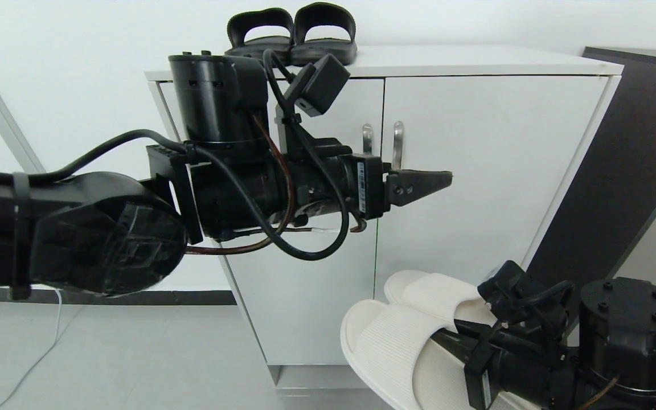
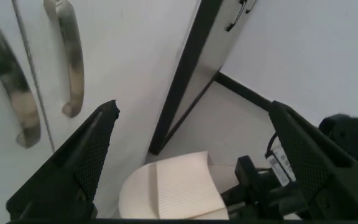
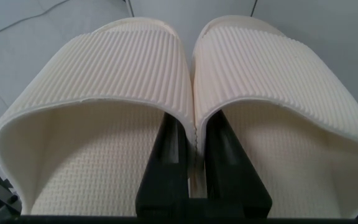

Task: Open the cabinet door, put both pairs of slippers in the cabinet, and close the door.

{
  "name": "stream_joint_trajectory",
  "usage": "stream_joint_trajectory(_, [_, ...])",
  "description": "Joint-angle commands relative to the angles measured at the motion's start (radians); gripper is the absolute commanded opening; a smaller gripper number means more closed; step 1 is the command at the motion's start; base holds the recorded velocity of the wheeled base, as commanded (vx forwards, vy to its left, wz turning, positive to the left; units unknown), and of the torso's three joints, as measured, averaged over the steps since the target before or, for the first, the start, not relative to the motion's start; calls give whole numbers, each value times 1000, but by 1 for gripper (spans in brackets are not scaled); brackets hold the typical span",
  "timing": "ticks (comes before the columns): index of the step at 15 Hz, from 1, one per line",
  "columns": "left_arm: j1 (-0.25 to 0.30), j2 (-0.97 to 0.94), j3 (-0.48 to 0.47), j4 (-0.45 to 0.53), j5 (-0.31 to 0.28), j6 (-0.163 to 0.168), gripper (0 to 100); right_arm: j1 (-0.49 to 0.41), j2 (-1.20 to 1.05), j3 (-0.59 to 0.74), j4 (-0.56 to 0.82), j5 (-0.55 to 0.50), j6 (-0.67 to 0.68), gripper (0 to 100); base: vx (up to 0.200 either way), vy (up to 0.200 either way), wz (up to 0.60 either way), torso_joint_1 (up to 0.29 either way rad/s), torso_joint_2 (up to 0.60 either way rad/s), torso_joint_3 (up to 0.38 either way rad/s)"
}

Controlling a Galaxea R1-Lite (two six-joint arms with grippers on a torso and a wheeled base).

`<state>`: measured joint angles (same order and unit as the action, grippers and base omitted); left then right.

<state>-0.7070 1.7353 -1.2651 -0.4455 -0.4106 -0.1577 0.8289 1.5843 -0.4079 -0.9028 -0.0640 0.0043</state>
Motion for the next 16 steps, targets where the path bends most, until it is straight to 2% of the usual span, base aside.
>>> stream_joint_trajectory(1, [0,41,-43,-1,-20,-40,100,1,2,0,-1,1,0,0,0,0,0,0,0,0])
stream_joint_trajectory(2, [0,49,-63,1,-36,-59,100,-1,2,0,-1,1,0,0,0,0,0,0,0,0])
stream_joint_trajectory(4, [0,67,-88,2,-20,-57,100,-1,2,0,-1,1,0,0,0,0,0,0,0,0])
stream_joint_trajectory(6, [0,79,-94,2,79,-33,100,-2,2,0,-1,1,0,0,0,0,0,0,0,0])
stream_joint_trajectory(7, [0,79,-94,2,107,-13,100,-4,2,0,-2,0,0,0,0,0,0,0,0,0])
stream_joint_trajectory(9, [0,73,-94,5,125,-10,100,-5,2,0,-2,0,0,0,0,0,0,0,0,0])
stream_joint_trajectory(11, [0,78,-109,21,171,-10,100,-5,-1,-2,-2,1,2,0,0,0,0,0,0,0])
stream_joint_trajectory(16, [0,116,-154,51,193,-10,100,-7,-1,-2,-4,0,2,0,0,0,0,0,0,0])
